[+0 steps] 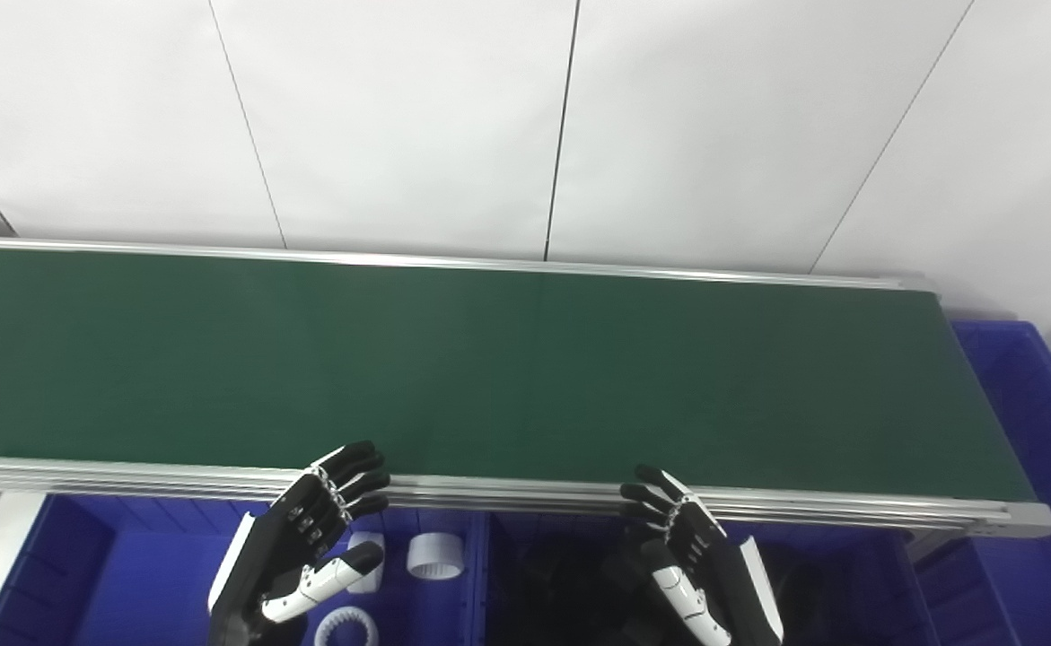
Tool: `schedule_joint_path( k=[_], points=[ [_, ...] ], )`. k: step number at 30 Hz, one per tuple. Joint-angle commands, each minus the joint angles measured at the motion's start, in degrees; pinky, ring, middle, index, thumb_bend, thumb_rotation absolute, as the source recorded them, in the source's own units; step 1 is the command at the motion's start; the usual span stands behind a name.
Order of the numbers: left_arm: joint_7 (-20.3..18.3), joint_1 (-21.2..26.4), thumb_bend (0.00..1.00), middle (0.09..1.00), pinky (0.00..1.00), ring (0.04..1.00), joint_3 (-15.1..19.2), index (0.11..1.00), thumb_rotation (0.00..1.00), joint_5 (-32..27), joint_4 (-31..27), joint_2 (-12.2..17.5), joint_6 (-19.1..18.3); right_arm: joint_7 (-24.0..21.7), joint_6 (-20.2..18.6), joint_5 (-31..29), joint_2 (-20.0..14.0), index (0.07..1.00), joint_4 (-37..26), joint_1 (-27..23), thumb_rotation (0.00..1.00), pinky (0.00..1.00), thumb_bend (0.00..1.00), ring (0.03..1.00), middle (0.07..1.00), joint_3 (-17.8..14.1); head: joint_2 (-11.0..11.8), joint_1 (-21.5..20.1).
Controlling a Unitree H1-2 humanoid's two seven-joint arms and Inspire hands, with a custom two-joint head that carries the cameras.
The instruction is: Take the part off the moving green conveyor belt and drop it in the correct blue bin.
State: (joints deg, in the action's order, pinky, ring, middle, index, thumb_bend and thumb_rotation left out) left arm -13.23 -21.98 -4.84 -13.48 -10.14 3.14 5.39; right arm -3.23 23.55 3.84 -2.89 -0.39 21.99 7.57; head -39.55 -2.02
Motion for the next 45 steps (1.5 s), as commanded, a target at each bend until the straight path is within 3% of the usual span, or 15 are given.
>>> schedule_joint_path(
  k=[1, 31, 37, 41, 45],
  points=[
    [-0.25, 0.38, 0.89, 0.804, 0.73, 0.774, 0.05, 0.783, 0.34, -0.1, -1.21, -0.02, 2.1, 0.36, 3.33, -0.75, 0.02, 0.839, -1.2, -0.32, 0.72, 0.66, 0.57, 0.744, 0.78, -0.04, -0.03, 0.0],
    [-0.4, 0.5, 0.88, 0.805, 0.74, 0.772, 0.12, 0.783, 0.32, 0.09, -0.1, -0.16, 2.93, 0.55, 3.35, -0.44, -0.15, 0.84, -0.72, -0.51, 0.73, 0.66, 0.57, 0.743, 0.78, 0.02, 0.99, 1.97],
    [-0.48, 0.05, 0.87, 0.796, 0.73, 0.765, -0.13, 0.774, 0.3, -0.25, 0.2, -0.61, 3.44, 1.11, 3.37, 0.1, -0.39, 0.837, -0.7, -0.25, 0.74, 0.65, 0.56, 0.735, 0.776, -0.12, 2.87, 6.52],
    [-1.15, 0.28, 0.88, 0.792, 0.72, 0.76, -0.46, 0.767, 0.29, -0.25, 2.25, -0.61, 5.59, 1.22, 3.36, -0.9, -1.0, 0.843, 0.41, -0.37, 0.75, 0.65, 0.54, 0.738, 0.78, 0.06, 5.88, 10.93],
    [-1.01, 0.3, 0.88, 0.774, 0.7, 0.748, -0.66, 0.753, 0.25, -0.11, 3.5, -0.71, 7.02, 1.61, 3.37, -0.99, -1.53, 0.859, 1.35, -0.58, 0.78, 0.66, 0.52, 0.741, 0.789, 0.39, 7.68, 12.64]
  ],
)
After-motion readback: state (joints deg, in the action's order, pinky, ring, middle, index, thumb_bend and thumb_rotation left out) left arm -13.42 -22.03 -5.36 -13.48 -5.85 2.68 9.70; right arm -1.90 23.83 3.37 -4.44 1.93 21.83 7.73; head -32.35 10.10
